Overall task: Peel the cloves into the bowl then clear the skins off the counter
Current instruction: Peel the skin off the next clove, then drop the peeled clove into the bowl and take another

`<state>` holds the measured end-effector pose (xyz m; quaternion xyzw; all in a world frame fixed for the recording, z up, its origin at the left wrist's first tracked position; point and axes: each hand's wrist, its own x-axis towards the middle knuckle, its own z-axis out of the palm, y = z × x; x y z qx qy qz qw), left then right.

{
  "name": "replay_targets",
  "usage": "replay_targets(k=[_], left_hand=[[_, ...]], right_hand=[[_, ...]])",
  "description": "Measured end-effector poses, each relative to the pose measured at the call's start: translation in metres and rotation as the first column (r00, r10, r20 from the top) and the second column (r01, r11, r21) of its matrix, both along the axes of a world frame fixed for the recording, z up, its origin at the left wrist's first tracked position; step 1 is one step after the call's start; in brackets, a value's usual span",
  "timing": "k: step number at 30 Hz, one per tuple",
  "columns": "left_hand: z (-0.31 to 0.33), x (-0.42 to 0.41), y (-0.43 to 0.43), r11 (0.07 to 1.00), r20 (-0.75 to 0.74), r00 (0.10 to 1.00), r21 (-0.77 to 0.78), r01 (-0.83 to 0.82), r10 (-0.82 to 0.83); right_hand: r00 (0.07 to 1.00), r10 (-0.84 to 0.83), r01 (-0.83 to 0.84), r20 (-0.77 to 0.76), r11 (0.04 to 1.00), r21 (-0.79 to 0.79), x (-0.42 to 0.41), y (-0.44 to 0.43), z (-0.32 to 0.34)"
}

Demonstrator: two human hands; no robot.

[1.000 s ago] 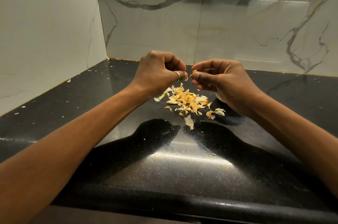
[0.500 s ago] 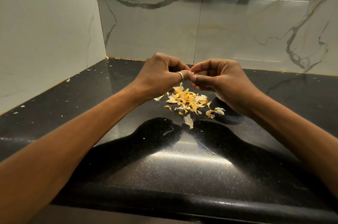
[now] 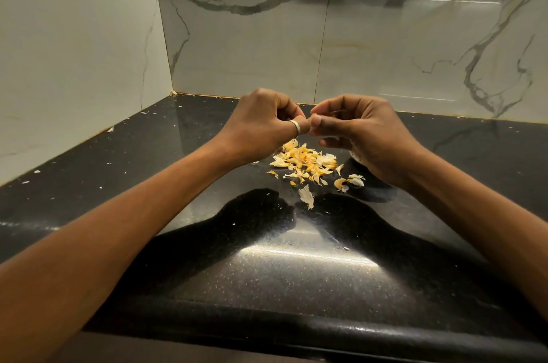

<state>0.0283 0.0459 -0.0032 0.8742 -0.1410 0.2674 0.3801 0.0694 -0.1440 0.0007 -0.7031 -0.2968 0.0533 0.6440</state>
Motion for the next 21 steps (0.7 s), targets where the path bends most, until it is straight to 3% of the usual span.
replay_targets(k=[14, 21], left_hand=[[-0.0001, -0.0013, -0.0007, 0.999, -0.049, 0.998, 0.024, 0.035, -0.033], [0.0000, 0.0012, 0.0007, 0.997, -0.037, 0.998, 0.061, -0.040, 0.042]], right_hand=[[0.997, -0.076, 0.077, -0.013, 0.995, 0.064, 0.0008, 0.0014, -0.0004], [0.997, -0.073, 0.074, -0.021, 0.996, 0.047, 0.0010, -0.0002, 0.0012]])
